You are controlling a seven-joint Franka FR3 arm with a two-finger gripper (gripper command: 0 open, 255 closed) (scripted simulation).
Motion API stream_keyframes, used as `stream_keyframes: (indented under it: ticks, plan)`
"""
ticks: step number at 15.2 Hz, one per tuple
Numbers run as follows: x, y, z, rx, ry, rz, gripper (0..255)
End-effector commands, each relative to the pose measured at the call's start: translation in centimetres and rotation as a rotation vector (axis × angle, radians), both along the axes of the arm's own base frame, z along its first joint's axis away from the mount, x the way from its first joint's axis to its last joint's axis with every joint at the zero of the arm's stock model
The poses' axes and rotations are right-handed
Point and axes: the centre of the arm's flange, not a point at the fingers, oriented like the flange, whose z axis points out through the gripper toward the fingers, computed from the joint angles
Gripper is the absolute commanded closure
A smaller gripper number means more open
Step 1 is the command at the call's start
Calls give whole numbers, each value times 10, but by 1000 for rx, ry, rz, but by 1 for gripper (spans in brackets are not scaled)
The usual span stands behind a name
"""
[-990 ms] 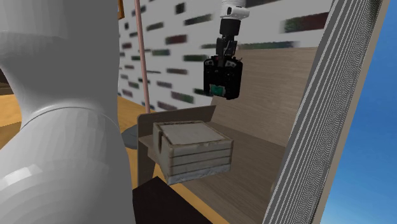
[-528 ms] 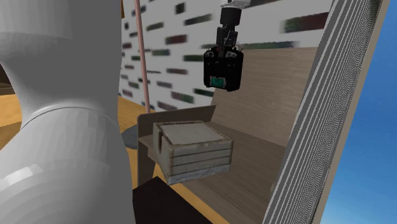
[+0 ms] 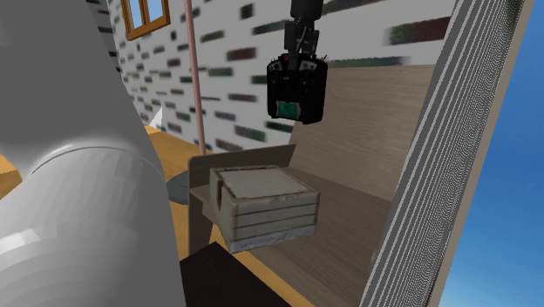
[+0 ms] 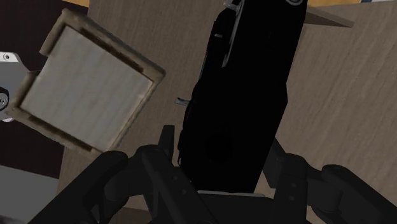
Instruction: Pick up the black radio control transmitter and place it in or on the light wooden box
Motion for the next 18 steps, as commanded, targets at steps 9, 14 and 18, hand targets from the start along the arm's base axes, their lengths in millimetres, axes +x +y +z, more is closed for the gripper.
stream_keyframes:
  ticks: [9,14,18]
  plan:
    - [-123,-41,19,2,-3,0,255]
    - [-185,-62,29,2,-3,0,255]
    - [-210,-70,22,2,-3,0,255]
